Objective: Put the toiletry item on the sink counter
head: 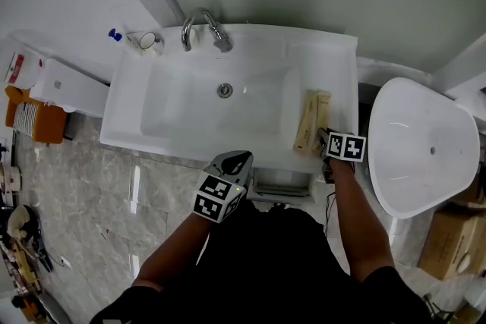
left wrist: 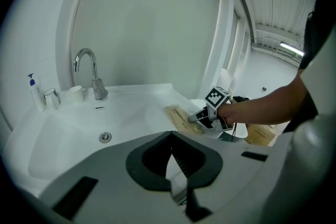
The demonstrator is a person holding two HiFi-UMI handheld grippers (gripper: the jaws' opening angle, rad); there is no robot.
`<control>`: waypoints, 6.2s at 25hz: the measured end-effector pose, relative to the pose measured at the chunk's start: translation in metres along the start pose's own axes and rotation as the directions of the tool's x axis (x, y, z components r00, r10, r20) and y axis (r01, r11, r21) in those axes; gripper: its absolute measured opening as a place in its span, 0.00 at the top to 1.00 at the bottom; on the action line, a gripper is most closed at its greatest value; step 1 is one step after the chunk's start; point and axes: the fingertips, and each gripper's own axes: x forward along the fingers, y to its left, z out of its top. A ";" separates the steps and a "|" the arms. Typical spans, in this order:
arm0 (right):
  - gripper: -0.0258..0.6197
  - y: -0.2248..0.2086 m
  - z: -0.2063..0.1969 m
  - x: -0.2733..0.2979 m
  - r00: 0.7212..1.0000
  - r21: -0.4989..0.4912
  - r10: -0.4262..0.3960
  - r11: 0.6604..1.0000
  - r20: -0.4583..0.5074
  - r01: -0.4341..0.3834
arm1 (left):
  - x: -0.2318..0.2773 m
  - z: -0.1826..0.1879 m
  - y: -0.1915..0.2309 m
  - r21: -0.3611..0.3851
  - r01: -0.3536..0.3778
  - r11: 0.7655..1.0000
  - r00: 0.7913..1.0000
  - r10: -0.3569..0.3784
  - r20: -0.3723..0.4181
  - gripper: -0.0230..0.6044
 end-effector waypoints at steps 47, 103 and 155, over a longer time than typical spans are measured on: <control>0.92 0.129 -0.070 -0.140 0.951 -0.482 0.294 0.849 0.091 -0.216 | -0.086 -0.040 -0.017 -0.054 -0.045 0.998 0.994 0.050 0.093 0.96; 0.87 0.048 -0.317 0.107 0.848 -0.901 -0.303 0.159 -0.434 -0.404 | -0.083 -0.164 -0.006 -0.200 -0.079 0.977 0.993 0.059 -0.107 0.96; 0.96 0.166 -0.074 -0.221 0.871 -0.177 0.183 0.978 0.455 -0.113 | -0.118 0.000 -0.045 0.096 0.112 0.989 0.974 -0.128 0.185 0.96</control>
